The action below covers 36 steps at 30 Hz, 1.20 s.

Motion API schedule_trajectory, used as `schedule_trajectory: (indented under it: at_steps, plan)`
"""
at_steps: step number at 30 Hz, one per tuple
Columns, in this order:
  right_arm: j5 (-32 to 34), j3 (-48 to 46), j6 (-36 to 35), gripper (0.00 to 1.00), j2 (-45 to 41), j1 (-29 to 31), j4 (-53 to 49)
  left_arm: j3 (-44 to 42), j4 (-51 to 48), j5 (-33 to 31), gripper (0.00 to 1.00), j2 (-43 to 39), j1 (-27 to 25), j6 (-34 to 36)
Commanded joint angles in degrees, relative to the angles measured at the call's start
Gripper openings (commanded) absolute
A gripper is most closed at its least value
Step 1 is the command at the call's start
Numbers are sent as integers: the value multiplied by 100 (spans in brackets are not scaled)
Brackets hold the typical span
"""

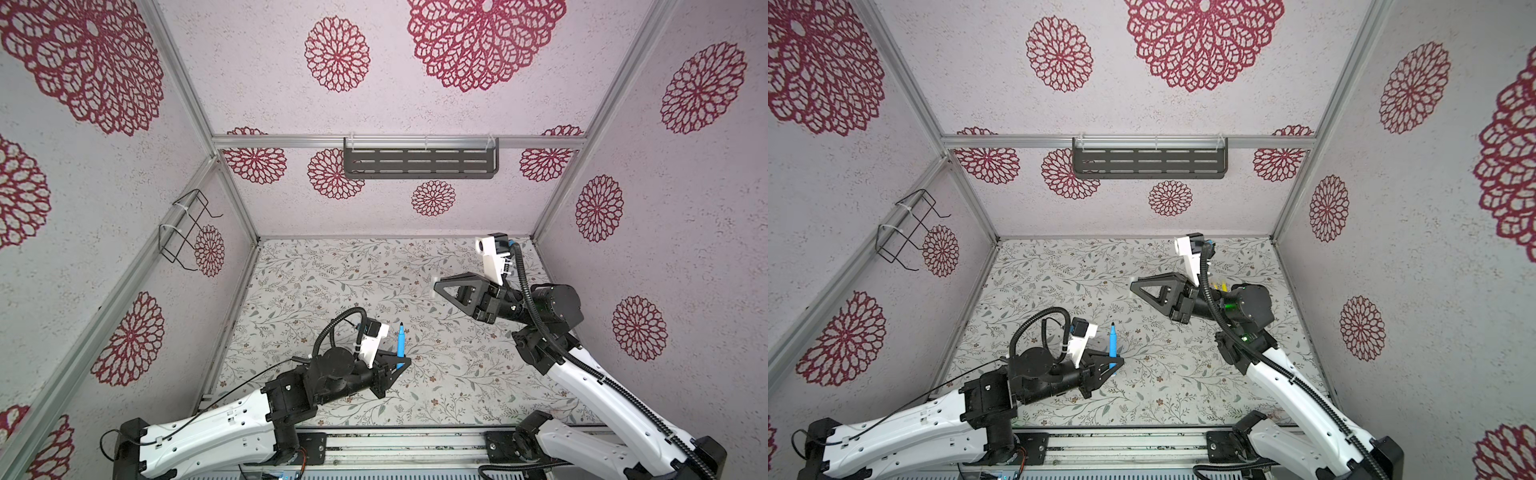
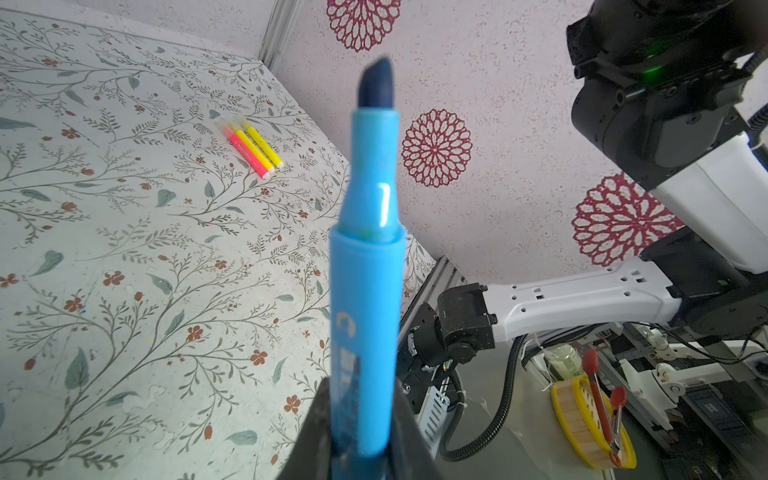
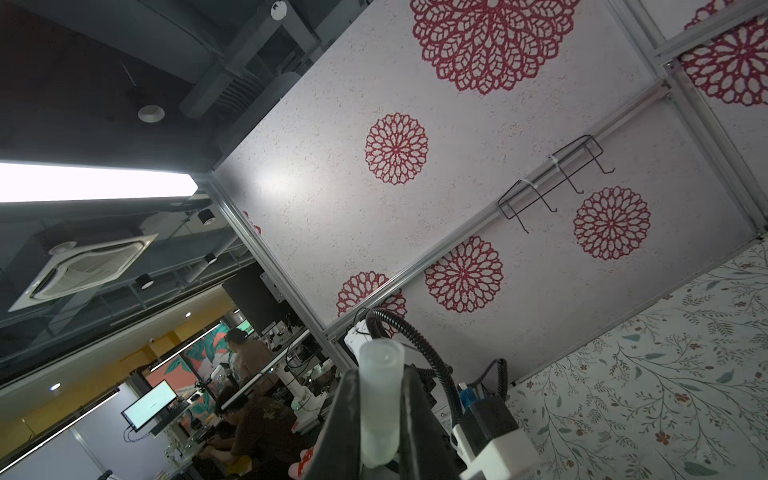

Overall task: Insert the pens into the pen caps
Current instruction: 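Lift the clear cap and swing the right gripper toward the upright blue marker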

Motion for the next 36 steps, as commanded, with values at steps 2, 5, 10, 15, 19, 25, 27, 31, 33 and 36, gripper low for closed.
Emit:
schedule_trajectory:
  at_steps: [2,5,10,15,19,25,27,31,33,36]
  plan:
    - [465,247,470,0,47,24,-73,130,58,-139,0,-109,-119,148]
    - [594,248,520,0,31,24,-201,171,58,-107,0,-109,-155,172]
    - [674,278,160,0,-52,24,-605,316,75,-21,0,-49,-257,284]
    - [1011,341,-1081,0,-261,34,-1989,511,165,295,0,79,-330,388]
    - [1170,125,-1518,0,-420,33,-2391,646,192,465,0,178,-373,436]
    - [1250,63,-1892,0,-461,33,-2951,718,220,420,0,328,-375,564]
    - [1310,33,-1999,0,-495,33,-3096,745,247,415,0,362,-375,597]
    - [1171,-66,-2014,0,-539,38,-2962,769,363,424,0,437,-374,633]
    - [1117,-134,-2002,0,-582,38,-2874,788,387,401,0,502,-366,637]
    - [1099,-195,-2045,0,-650,33,-2892,863,409,450,0,598,-366,647]
